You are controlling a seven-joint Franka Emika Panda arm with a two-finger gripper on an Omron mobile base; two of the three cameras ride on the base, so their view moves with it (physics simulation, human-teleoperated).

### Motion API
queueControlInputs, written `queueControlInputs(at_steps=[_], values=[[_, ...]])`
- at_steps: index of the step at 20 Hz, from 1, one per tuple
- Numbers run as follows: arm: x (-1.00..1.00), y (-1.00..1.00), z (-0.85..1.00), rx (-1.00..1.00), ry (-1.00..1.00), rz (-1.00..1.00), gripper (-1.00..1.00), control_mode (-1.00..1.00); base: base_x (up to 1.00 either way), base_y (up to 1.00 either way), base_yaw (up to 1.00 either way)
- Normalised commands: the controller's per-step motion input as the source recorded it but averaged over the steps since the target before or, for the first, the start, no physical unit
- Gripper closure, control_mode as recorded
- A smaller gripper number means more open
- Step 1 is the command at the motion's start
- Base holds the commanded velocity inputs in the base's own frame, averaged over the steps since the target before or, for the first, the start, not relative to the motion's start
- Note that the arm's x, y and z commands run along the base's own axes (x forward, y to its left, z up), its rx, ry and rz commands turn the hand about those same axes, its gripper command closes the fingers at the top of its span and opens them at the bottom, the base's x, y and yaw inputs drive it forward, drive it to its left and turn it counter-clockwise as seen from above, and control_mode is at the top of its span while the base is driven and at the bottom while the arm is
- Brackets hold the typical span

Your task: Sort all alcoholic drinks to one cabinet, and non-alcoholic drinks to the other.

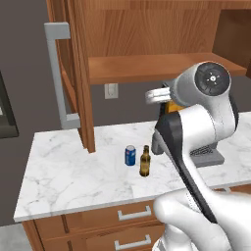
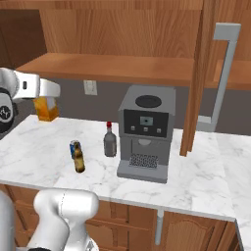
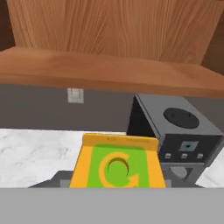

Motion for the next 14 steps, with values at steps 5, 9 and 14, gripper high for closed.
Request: queueControlInputs(at_steps=[5,9,14], values=[[0.0,0.12,0.56,0.07,0.0,0.2,1.0,-1.0,0.0,0.0,0.0],[0.0,0.26,0.36,0.06,0.0,0.18,1.0,-1.0,0.0,0.0,0.0],[0.0,0.26,0.25,0.04,-0.07,0.14,1.0,-1.0,0.0,0.0,0.0]])
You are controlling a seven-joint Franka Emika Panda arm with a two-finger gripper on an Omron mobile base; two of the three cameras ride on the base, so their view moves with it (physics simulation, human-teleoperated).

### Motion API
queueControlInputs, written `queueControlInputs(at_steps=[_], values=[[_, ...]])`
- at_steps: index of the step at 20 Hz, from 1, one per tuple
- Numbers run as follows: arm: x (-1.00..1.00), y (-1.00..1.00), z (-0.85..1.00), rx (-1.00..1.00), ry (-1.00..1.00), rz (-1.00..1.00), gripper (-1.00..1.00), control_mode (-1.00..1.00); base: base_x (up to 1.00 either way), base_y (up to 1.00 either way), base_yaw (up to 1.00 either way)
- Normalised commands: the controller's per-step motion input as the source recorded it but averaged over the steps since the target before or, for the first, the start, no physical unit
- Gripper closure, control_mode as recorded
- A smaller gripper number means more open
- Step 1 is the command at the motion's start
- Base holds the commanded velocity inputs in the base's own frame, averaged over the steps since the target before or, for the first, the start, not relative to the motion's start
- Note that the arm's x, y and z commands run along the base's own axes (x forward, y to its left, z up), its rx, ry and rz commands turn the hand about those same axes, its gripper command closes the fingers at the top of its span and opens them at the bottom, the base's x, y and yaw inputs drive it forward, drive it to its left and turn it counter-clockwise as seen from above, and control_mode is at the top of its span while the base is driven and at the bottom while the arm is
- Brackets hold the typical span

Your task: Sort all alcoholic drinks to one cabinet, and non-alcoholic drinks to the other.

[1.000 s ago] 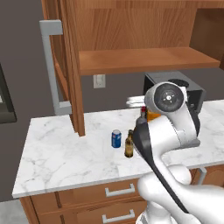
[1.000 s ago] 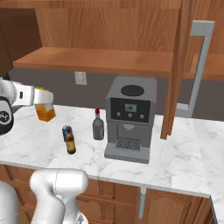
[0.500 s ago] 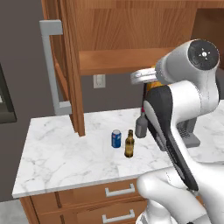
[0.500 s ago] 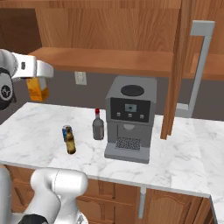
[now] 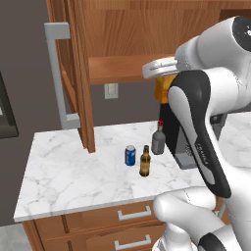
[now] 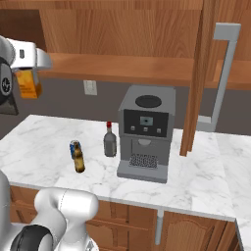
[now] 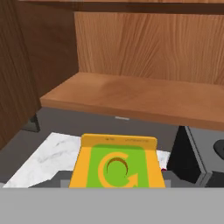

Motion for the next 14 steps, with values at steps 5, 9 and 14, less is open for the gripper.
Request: queueControlInputs(at_steps=[5,9,14], values=[[0.09,0.18,0.2,0.02,-0.09,0.11,1.0,-1.0,0.0,0.0,0.0],[0.31,0.04,0.04,0.03,-0.06,0.06,1.0,-1.0,0.0,0.0,0.0],[0.47,0.0,0.0,0.04,-0.04,0.02,1.0,-1.0,0.0,0.0,0.0]])
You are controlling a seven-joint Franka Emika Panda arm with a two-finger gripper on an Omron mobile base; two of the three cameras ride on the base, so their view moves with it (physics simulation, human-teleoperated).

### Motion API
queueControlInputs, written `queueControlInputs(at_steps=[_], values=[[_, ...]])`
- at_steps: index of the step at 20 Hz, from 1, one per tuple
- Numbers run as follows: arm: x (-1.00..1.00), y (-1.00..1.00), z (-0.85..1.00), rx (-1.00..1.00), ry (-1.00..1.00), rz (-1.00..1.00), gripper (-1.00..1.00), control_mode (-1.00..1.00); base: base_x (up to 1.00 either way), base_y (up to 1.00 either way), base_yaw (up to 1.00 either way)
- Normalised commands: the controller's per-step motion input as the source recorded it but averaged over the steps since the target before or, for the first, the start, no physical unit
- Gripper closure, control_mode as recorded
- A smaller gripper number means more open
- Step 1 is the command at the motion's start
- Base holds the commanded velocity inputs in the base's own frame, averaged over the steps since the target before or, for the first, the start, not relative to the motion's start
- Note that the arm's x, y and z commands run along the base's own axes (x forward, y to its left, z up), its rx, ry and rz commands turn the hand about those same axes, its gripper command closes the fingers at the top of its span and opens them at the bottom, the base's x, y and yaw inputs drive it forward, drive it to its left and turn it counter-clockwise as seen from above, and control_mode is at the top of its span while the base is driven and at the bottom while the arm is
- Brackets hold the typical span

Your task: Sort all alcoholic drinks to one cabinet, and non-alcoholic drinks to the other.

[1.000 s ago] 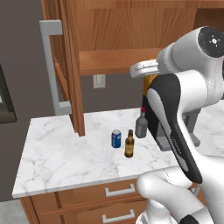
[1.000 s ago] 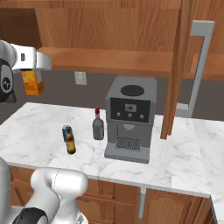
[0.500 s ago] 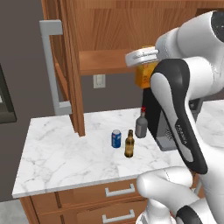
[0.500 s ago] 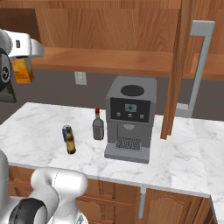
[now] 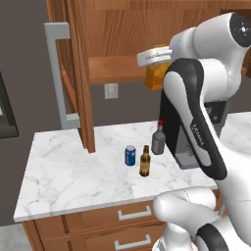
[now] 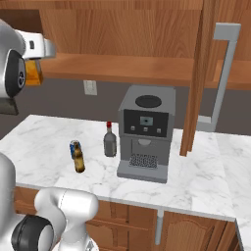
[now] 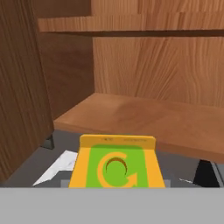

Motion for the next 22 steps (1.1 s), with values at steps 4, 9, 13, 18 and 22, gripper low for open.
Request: queueControlInputs(at_steps=[4,9,13,18,22], values=[[0.51,0.1,0.0,0.02,-0.01,0.0,1.0,-1.0,0.0,0.0,0.0],[0.44,0.29,0.0,0.0,0.0,0.0,1.0,-1.0,0.0,0.0,0.0],[0.42,0.35,0.0,0.0,0.0,0.0,1.0,-1.0,0.0,0.0,0.0],[0.51,0.21,0.0,0.0,0.0,0.0,1.0,-1.0,0.0,0.0,0.0],[0.6,0.05,0.0,0.0,0.01,0.01,1.0,-1.0,0.0,0.0,0.0]])
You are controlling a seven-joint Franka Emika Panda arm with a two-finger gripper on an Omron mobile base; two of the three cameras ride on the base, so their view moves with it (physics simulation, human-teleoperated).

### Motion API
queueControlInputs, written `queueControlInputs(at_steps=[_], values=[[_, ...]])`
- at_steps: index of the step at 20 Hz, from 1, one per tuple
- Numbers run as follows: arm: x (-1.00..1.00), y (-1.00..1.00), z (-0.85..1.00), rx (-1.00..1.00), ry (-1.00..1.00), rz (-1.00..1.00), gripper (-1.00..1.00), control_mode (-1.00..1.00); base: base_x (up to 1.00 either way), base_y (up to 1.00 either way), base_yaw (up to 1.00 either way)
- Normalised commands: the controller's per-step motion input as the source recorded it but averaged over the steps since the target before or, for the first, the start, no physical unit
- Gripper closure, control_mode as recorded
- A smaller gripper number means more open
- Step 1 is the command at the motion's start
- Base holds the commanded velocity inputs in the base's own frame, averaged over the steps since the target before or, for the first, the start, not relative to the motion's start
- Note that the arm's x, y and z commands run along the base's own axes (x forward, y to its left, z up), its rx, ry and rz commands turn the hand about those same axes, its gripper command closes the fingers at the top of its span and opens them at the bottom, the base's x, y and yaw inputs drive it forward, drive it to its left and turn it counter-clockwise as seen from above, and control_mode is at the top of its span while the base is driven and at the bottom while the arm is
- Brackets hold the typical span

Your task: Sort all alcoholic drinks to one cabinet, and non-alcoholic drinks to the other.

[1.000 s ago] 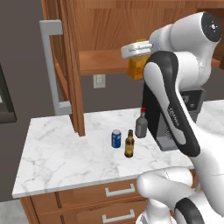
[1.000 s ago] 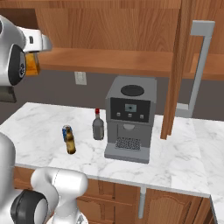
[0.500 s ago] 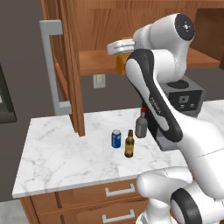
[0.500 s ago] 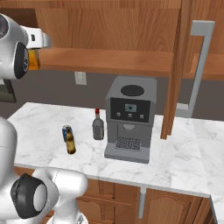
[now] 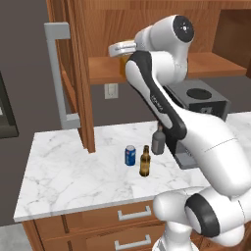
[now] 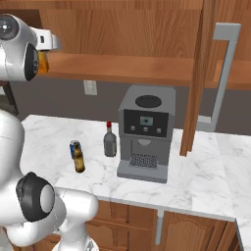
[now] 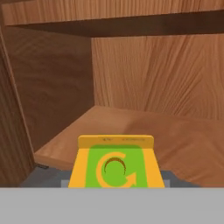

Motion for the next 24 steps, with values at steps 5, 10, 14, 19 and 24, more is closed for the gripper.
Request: queueControlInputs(at_steps=[5,10,14,19,24], values=[[0.6,0.03,0.0,0.0,0.02,0.01,1.0,-1.0,0.0,0.0,0.0],[0.47,0.03,-0.03,0.0,0.03,0.01,1.0,-1.0,0.0,0.0,0.0],[0.39,0.05,-0.09,0.0,0.03,0.01,1.0,-1.0,0.0,0.0,0.0],[0.43,0.04,-0.16,0.0,0.05,0.01,1.0,-1.0,0.0,0.0,0.0],[0.46,0.05,-0.21,0.0,0.05,0.01,1.0,-1.0,0.0,0.0,0.0]])
